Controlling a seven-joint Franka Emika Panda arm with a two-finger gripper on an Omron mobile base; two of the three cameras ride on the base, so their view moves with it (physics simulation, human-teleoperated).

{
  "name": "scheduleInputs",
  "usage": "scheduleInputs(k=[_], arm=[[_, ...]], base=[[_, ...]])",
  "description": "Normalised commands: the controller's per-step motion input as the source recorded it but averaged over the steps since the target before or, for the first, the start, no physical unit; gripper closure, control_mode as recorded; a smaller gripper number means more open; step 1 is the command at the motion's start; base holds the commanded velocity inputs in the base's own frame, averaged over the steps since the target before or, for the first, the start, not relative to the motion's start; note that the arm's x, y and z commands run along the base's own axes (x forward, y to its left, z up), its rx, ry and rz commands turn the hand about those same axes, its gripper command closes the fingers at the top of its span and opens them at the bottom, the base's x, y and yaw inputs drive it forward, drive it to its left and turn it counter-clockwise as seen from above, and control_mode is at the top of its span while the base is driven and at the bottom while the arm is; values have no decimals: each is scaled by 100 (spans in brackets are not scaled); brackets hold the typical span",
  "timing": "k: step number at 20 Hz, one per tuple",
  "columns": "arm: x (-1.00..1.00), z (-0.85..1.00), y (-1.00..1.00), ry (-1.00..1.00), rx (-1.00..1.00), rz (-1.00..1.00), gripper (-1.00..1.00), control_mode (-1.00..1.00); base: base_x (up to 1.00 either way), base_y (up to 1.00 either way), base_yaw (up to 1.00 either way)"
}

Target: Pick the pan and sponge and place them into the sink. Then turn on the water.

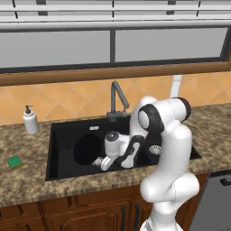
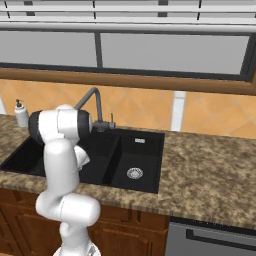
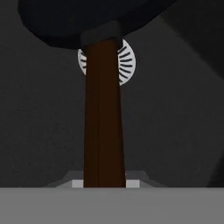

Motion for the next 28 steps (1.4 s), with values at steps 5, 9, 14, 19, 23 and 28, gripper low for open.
scheduleInputs(k=[5,9,14,19,23,28], arm=[[0,-7,33,-27,-22,0,-100,-100],[0,2,17,-29,-13,0,-100,-100],[4,70,2,-32,3,-5,-100,-100],[9,100,20,-16,6,-5,-100,-100],[5,100,58,4,0,-6,-100,-100],[8,100,51,35,-1,0,-100,-100]], base=[[0,0,0],[0,0,0],[0,0,0],[0,0,0],[0,0,0],[0,0,0]])
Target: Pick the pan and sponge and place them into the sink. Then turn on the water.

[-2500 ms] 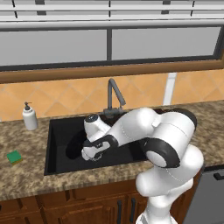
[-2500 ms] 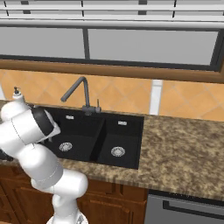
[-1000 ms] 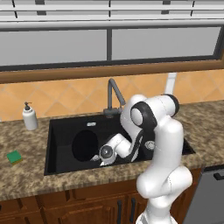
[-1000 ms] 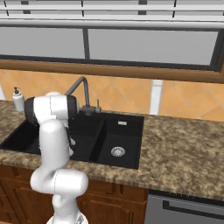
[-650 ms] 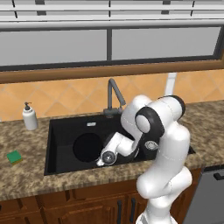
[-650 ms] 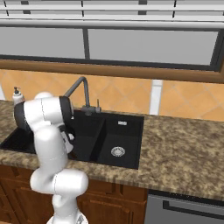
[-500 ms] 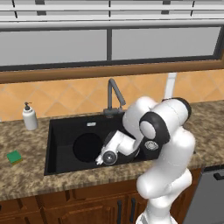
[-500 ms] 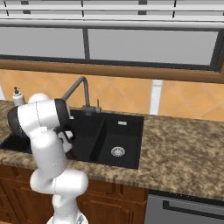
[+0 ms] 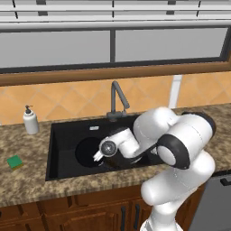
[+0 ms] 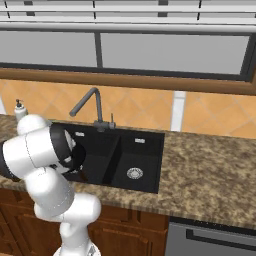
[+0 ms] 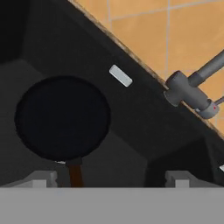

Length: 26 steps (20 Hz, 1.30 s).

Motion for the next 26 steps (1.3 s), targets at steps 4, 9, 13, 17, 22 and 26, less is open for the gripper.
scheduleInputs(k=[4,9,13,17,22,26], arm=[[0,98,57,16,-6,0,-100,-100],[-38,56,89,-16,-14,-6,-100,-100],[-42,35,98,-28,-15,-12,-100,-100],[-34,28,63,-21,-6,-7,-100,-100],[-52,5,7,14,14,13,-100,-100],[-53,1,0,18,32,5,-100,-100]], base=[[0,0,0],[0,0,0],[0,0,0],[0,0,0],[0,0,0],[0,0,0]])
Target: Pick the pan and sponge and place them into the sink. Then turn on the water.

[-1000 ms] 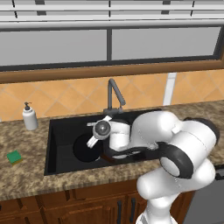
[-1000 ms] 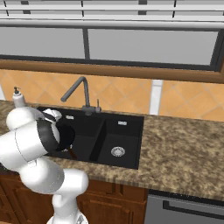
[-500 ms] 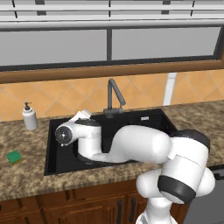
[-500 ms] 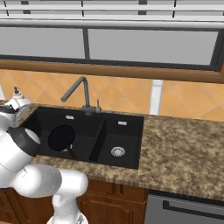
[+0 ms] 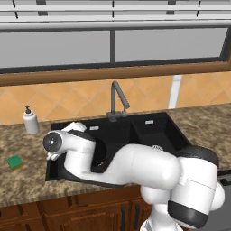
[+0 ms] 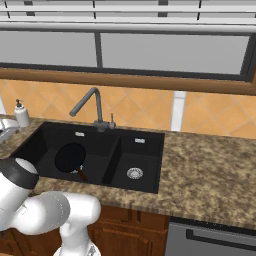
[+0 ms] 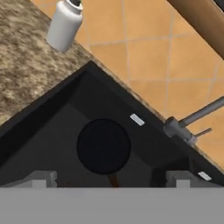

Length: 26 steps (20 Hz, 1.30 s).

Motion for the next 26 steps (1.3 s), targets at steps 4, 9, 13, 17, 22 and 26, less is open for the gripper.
scheduleInputs(k=[4,9,13,17,22,26], arm=[[-20,1,5,11,23,0,-100,-100],[0,0,29,24,14,0,-100,-100],[0,0,60,40,5,1,-100,-100],[0,-1,70,25,1,1,-100,-100],[0,-15,65,2,-1,0,-100,-100],[3,-29,38,0,0,-1,-100,-100]], base=[[0,0,0],[0,0,0],[0,0,0],[0,0,0],[0,0,0],[0,0,0]])
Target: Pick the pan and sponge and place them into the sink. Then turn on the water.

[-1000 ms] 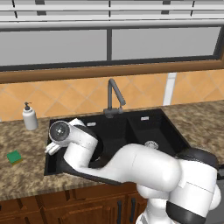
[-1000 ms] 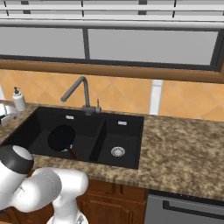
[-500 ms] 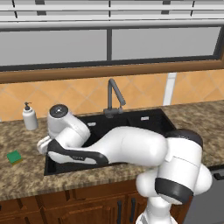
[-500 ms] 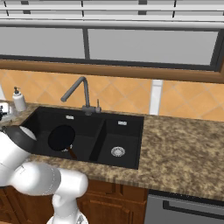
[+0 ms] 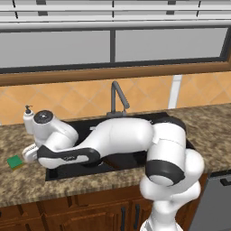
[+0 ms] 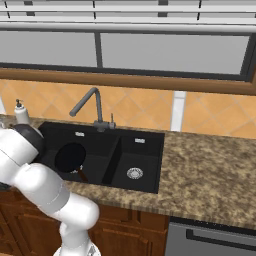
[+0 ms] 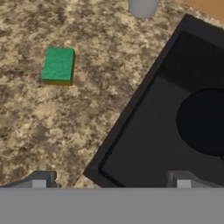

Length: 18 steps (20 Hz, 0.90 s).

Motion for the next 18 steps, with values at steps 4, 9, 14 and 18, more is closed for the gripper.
scheduleInputs(k=[4,9,14,18], arm=[[9,-7,29,0,0,0,-100,-100],[19,-9,47,1,0,0,-100,-100],[11,-10,39,0,0,0,-100,-100],[10,-1,45,2,0,0,-100,-100]], base=[[0,0,0],[0,0,0],[0,0,0],[0,0,0]])
